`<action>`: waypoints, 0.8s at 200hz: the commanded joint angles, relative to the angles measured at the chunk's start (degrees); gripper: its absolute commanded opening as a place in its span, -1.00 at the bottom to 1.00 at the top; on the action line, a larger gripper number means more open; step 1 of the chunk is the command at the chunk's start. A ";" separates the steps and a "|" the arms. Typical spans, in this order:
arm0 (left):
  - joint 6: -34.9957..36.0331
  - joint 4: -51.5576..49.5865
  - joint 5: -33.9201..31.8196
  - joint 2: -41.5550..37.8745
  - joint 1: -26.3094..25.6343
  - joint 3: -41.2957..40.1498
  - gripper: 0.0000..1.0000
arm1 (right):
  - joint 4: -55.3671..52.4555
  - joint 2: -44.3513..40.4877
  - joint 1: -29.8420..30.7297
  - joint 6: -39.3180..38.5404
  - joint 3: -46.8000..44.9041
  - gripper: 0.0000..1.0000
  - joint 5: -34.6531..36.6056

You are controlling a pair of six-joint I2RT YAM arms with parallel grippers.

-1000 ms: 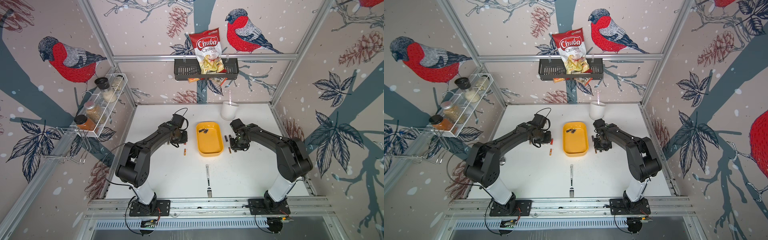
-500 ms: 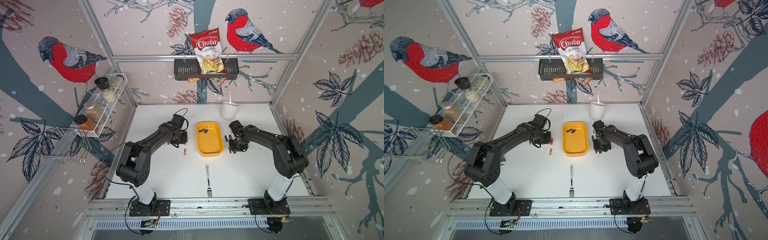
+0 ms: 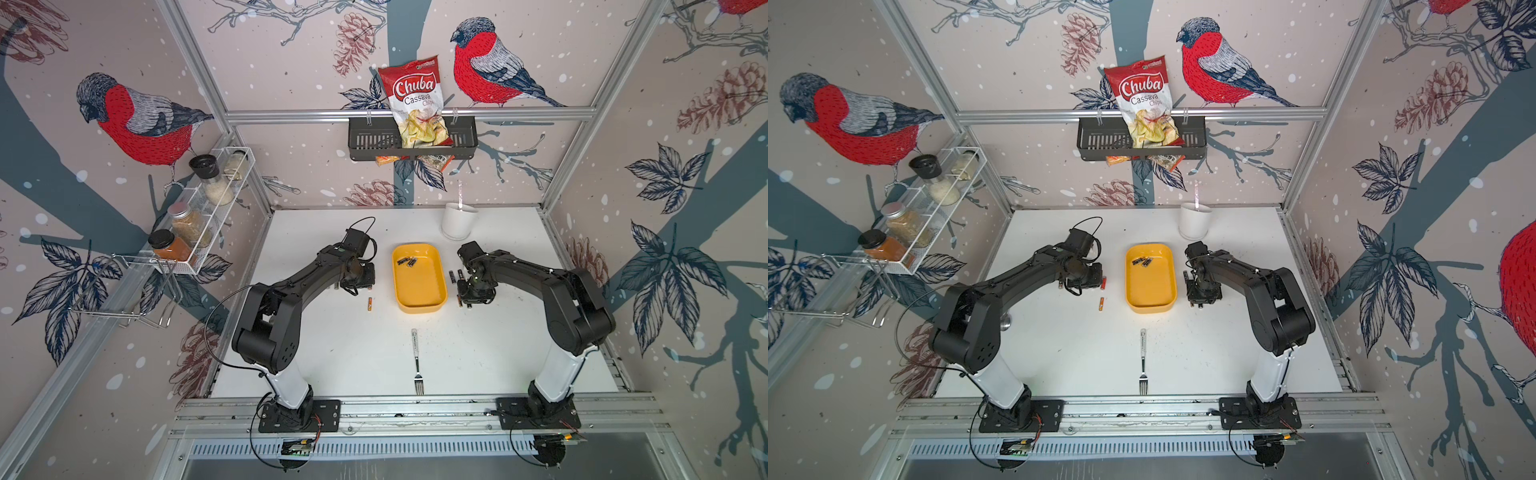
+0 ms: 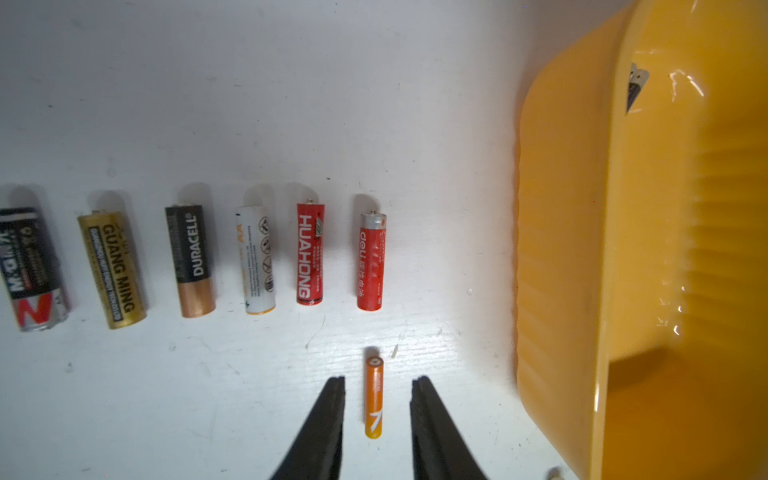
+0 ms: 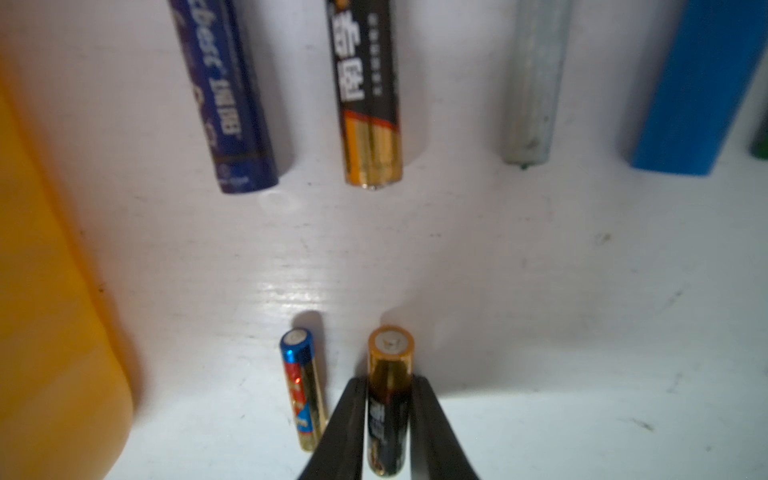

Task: Take the batteries out of the storage box
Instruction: Place the battery at the center of the board.

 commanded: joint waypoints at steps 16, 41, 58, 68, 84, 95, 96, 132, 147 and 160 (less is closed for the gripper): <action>0.08 -0.25 -0.33 0.08 -0.21 0.32 -0.36 | -0.88 -0.25 -0.03 -0.62 0.84 -0.47 0.73; 0.11 -0.25 -0.25 0.07 -0.22 0.27 -0.35 | -1.30 -0.11 -0.03 -0.71 1.47 -0.44 0.83; 0.18 -0.27 -0.33 -0.01 -0.30 0.23 -0.36 | -1.71 -0.26 0.03 -0.63 1.83 -0.41 0.99; 0.25 -0.37 -0.41 -0.17 -0.32 0.50 -0.36 | -1.98 -0.40 0.01 -0.64 2.12 -0.40 1.22; 0.56 -0.73 -0.83 -0.16 -0.57 1.31 -0.36 | -2.52 -0.62 0.01 -0.62 2.48 -0.39 1.51; 0.73 -1.57 -1.36 0.01 -0.74 2.43 -0.36 | -3.10 -1.04 0.01 -0.63 3.18 -0.39 1.85; 0.84 -1.66 -1.37 0.05 -0.78 2.63 -0.36 | -3.13 -1.05 0.02 -0.62 3.23 -0.39 1.86; 2.03 -5.23 -3.03 1.65 -1.86 9.12 -0.35 | -5.24 -2.11 0.02 -0.48 6.09 -0.38 2.54; 2.46 -6.82 -3.72 2.92 -2.69 12.49 -0.35 | -5.70 -2.47 -0.06 -0.39 7.18 -0.37 2.50; 2.84 -7.92 -4.26 4.48 -3.57 15.55 -0.35 | -5.97 -2.42 -0.21 -0.24 8.13 -0.37 2.58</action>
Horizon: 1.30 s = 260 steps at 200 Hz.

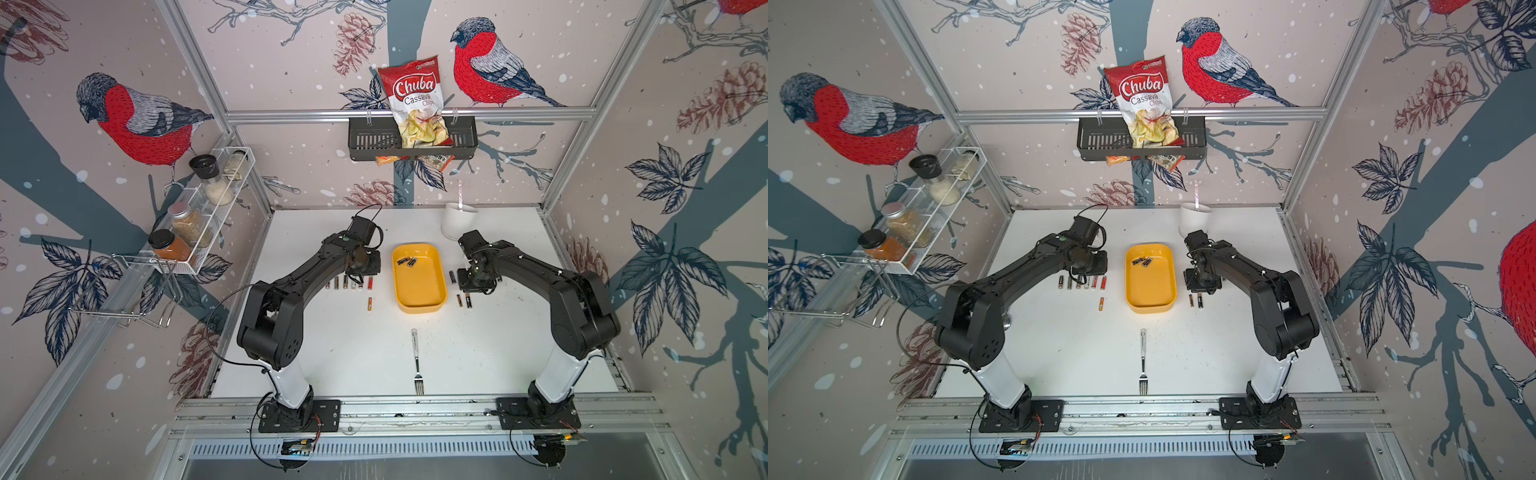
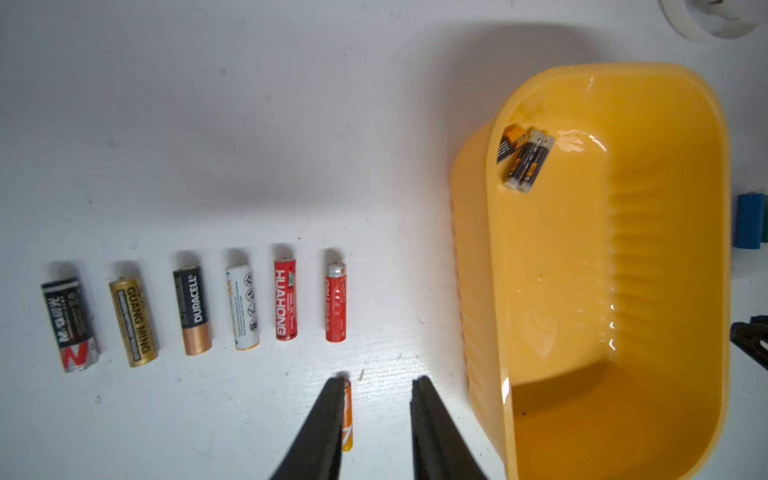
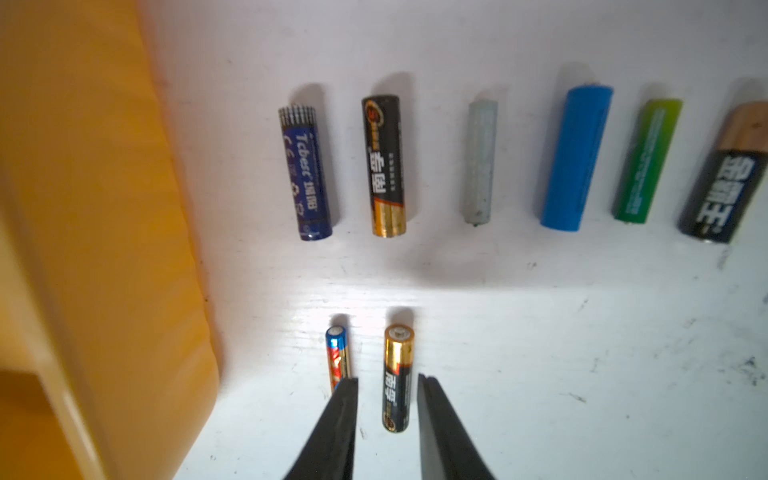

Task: Take the batteries out of the storage box
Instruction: Place the battery at the center of the board, then pick up the battery from the storage box.

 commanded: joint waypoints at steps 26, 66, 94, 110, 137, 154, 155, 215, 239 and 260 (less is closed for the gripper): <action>2.63 -5.22 -1.68 6.16 -3.40 11.18 -0.35 | -2.30 0.57 -0.82 -0.05 4.78 -0.36 0.24; 4.04 -8.76 -0.83 15.49 -6.12 23.95 -0.35 | -3.48 3.02 -1.81 -0.36 10.65 -0.36 -0.56; 4.85 -10.29 -0.34 21.75 -7.41 30.66 -0.36 | -4.34 4.08 -2.38 -0.94 12.89 -0.36 -0.85; 5.45 -10.95 -0.50 24.84 -8.02 33.67 -0.36 | -4.49 4.14 -2.81 -1.14 13.13 -0.35 -0.93; 6.48 -12.13 -1.60 29.13 -8.88 38.15 -0.36 | -4.72 4.01 -3.54 -1.44 12.96 -0.35 -1.17; 7.48 -13.21 -3.98 31.51 -9.54 40.91 -0.36 | -4.79 3.84 -3.96 -1.63 12.87 -0.35 -1.30; 7.58 -13.29 -4.28 31.61 -9.64 41.11 -0.36 | -4.74 3.83 -3.98 -1.62 12.87 -0.35 -1.34; 10.75 -17.65 -14.76 37.53 -11.15 47.43 -0.37 | -4.58 3.54 -5.29 -2.14 12.12 -0.35 -1.83; 11.46 -17.85 -16.83 38.07 -11.13 47.21 -0.37 | -4.58 3.48 -5.42 -2.39 11.81 -0.35 -2.00; 12.29 -18.40 -17.15 39.30 -11.15 48.14 -0.36 | -4.58 3.66 -5.54 -2.40 11.86 -0.35 -2.19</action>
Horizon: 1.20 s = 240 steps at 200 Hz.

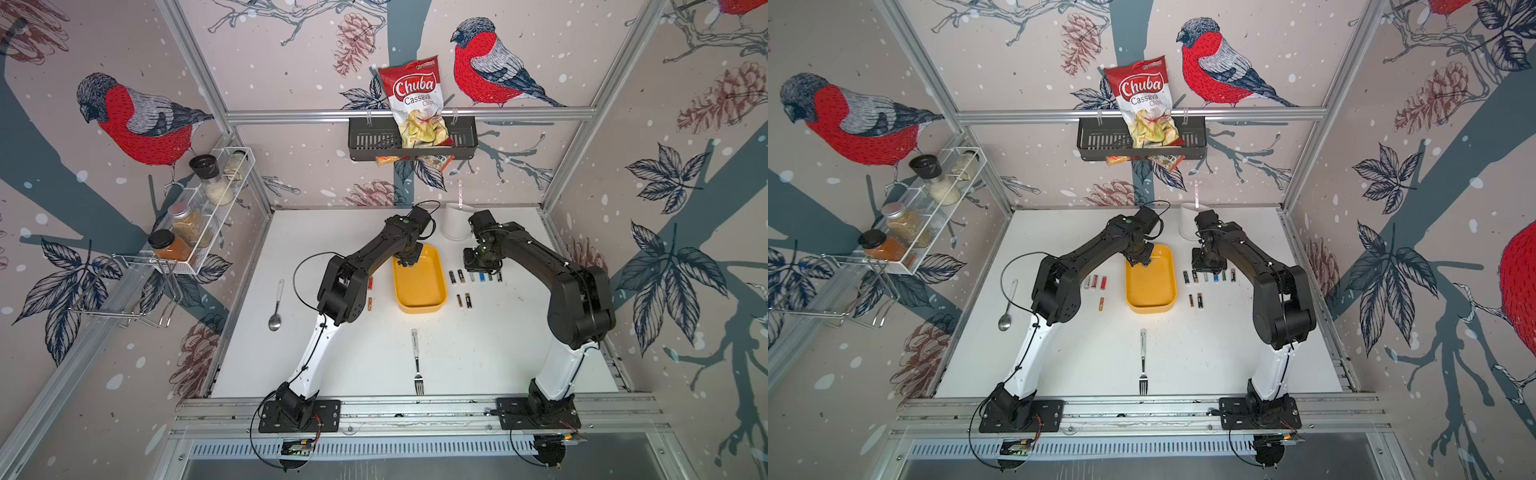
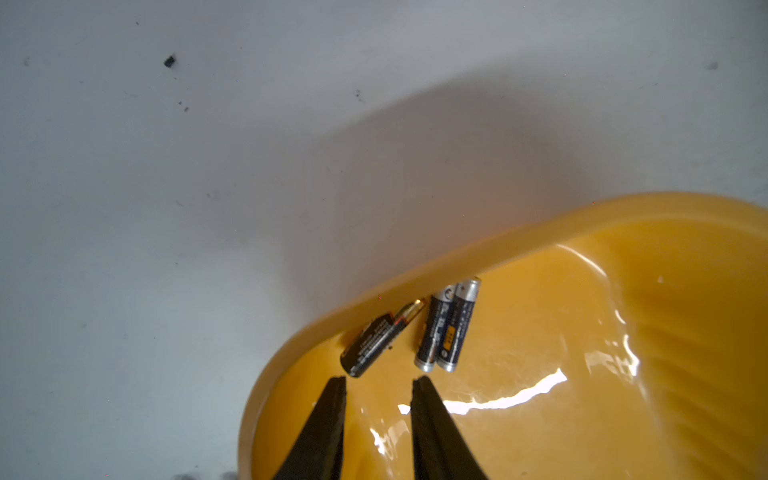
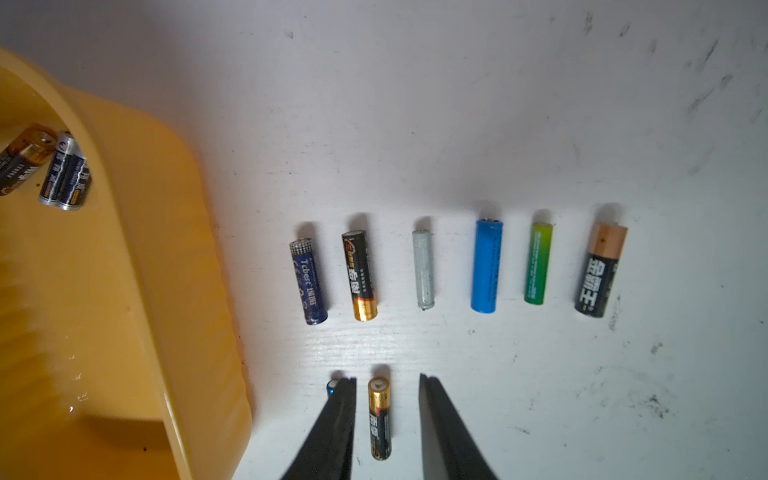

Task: Take the batteries out of the storage box
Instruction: Pick up the battery from the storage box.

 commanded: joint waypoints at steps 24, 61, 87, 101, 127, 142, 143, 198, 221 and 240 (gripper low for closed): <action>2.06 -2.35 -1.96 2.29 -0.05 2.35 -0.37 | -0.86 -0.26 -0.25 -0.92 0.21 -0.35 -0.51; 2.28 -1.88 -1.94 3.00 -0.07 2.15 -0.37 | -0.78 -0.41 -0.44 -0.78 -0.31 -0.35 -0.60; 2.41 -1.58 -1.86 3.44 -0.07 2.06 -0.37 | -0.78 -0.48 -0.56 -0.86 -0.56 -0.35 -0.61; 2.33 -1.49 -1.61 3.72 -0.06 2.05 -0.37 | -0.63 -0.61 -0.68 -0.94 -0.82 -0.35 -0.61; 2.15 -1.44 -1.19 4.14 -0.06 2.07 -0.37 | -0.50 -0.87 -1.07 -1.02 -1.36 -0.35 -0.58; 2.02 -1.44 -1.13 4.24 -0.06 1.94 -0.38 | -0.38 -0.92 -1.21 -1.11 -1.63 -0.35 -0.68; 2.04 -1.43 -1.10 4.24 -0.07 1.97 -0.38 | -0.41 -0.99 -1.23 -1.11 -1.68 -0.35 -0.69; 1.51 -1.24 1.67 4.09 -0.07 1.24 -0.43 | -0.10 -1.14 -1.46 -1.03 -2.25 -0.35 -0.79; 1.17 -0.05 3.24 3.22 -0.06 -0.41 -0.43 | -0.04 -1.22 -1.58 -1.17 -2.25 -0.35 -0.81; 1.02 0.68 4.02 2.45 -0.07 -1.66 -0.44 | 0.05 -1.14 -1.58 -1.12 -2.34 -0.36 -0.81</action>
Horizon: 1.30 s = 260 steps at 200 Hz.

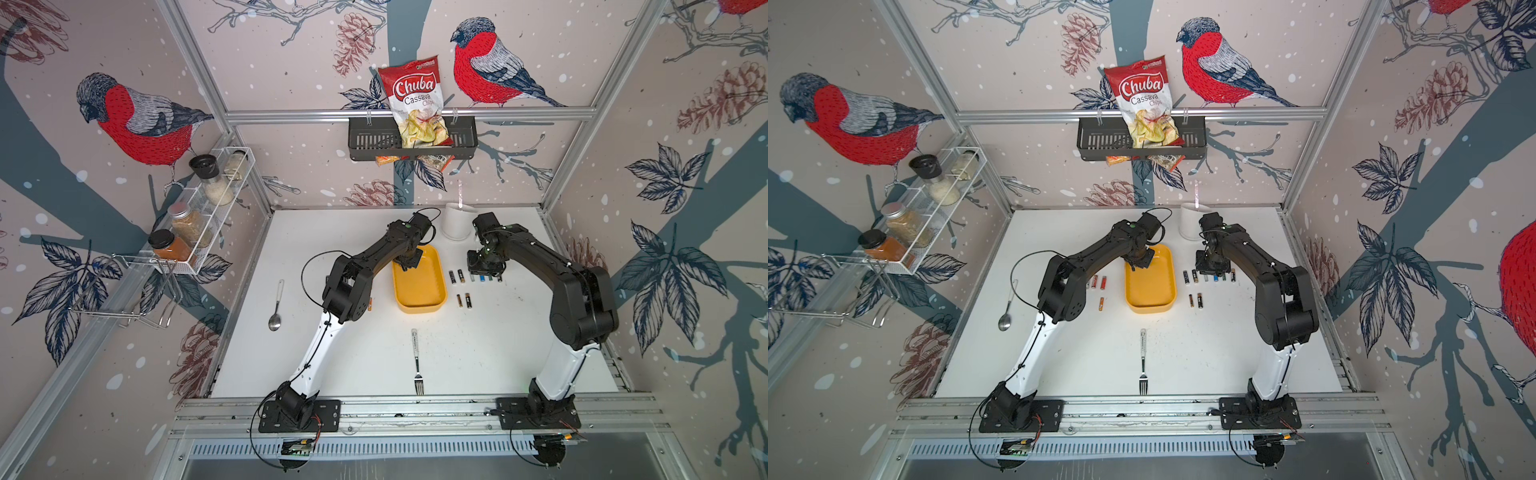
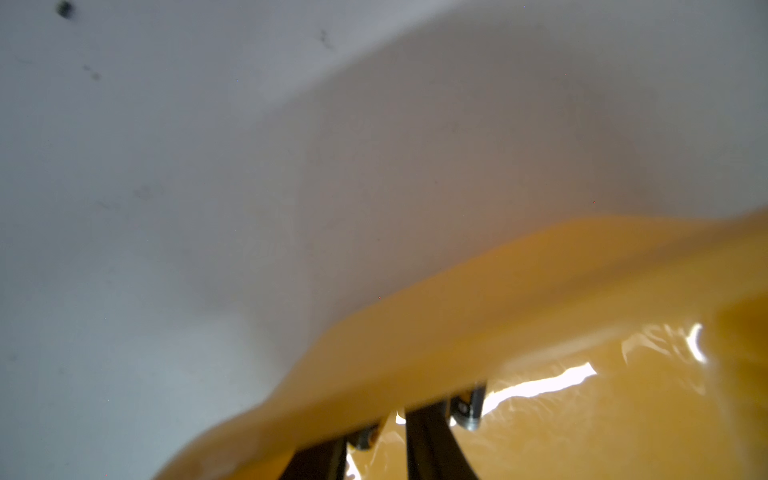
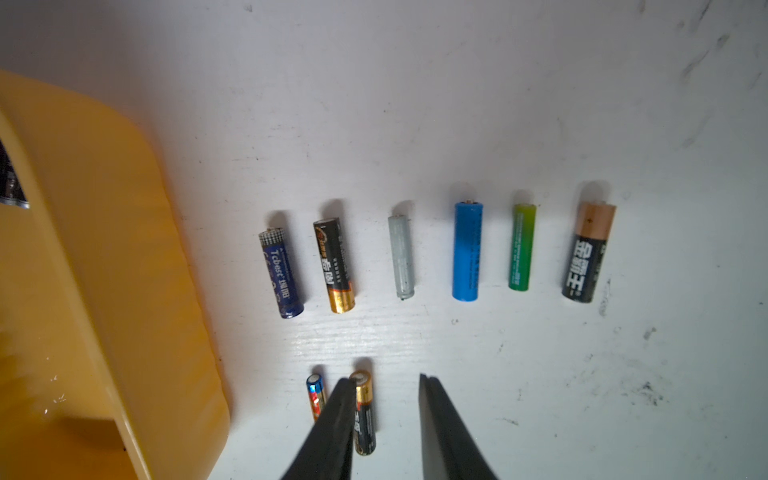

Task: Take the batteries out of the storage box
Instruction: Pick up the battery from the storage box.

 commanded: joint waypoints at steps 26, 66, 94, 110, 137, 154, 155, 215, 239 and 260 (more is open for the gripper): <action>-0.64 1.00 2.34 -2.16 -0.10 -2.70 -0.43 | 0.09 -0.36 -0.05 -1.03 -0.02 -0.36 -0.56; -1.65 0.38 2.19 -1.26 -0.11 -2.50 -0.47 | 0.12 -0.46 -0.02 -1.02 -0.02 -0.35 -0.67; -2.14 0.91 2.79 -1.71 -0.10 -2.41 -0.50 | 0.18 -0.44 -0.07 -1.13 0.07 -0.35 -0.67; -2.24 0.92 3.42 -1.97 -0.08 -2.10 -0.54 | 0.09 -0.20 -0.09 -1.08 0.32 -0.36 -0.85; -2.53 -0.34 3.74 -2.13 -0.13 -1.29 -0.62 | 0.22 -0.16 -0.07 -0.95 0.51 -0.36 -0.85; -2.60 -0.33 3.85 -2.46 -0.11 -1.42 -0.64 | 0.32 -0.11 -0.01 -0.90 0.60 -0.36 -0.98; -2.59 -0.32 3.85 -2.49 -0.12 -1.42 -0.64 | 0.29 -0.14 0.01 -0.95 0.60 -0.36 -0.96; -3.83 0.16 5.92 -3.97 -0.13 -1.84 -0.65 | 0.34 0.07 0.14 -0.94 1.10 -0.36 -1.04; -5.57 1.09 6.77 -6.65 -0.08 -4.37 -0.65 | 0.31 0.62 0.46 -0.74 2.29 -0.37 -1.09; -7.33 4.04 7.97 -11.05 -0.13 -9.84 -0.65 | 0.96 0.89 0.95 0.03 2.77 -0.37 -1.33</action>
